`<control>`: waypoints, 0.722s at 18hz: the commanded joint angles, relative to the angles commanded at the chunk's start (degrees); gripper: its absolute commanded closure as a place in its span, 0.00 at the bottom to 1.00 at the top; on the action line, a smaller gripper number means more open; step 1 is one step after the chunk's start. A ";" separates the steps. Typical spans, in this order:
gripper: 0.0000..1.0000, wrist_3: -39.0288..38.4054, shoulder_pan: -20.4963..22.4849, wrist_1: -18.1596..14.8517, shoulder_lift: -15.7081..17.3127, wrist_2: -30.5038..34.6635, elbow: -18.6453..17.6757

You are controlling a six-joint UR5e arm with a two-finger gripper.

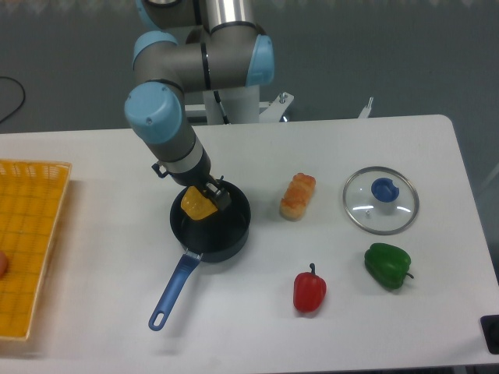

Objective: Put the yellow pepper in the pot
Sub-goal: 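Lower the held yellow pepper into the blue saucepan with the gripper, then open the gripper and lift it away toward the glass lid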

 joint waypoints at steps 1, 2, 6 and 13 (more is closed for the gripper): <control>0.55 0.00 0.00 0.17 -0.97 0.61 0.09; 0.55 0.00 0.00 0.26 -1.76 1.14 0.09; 0.38 -0.09 0.09 0.35 -3.09 1.50 0.53; 0.00 0.00 0.18 0.44 -3.62 2.11 1.75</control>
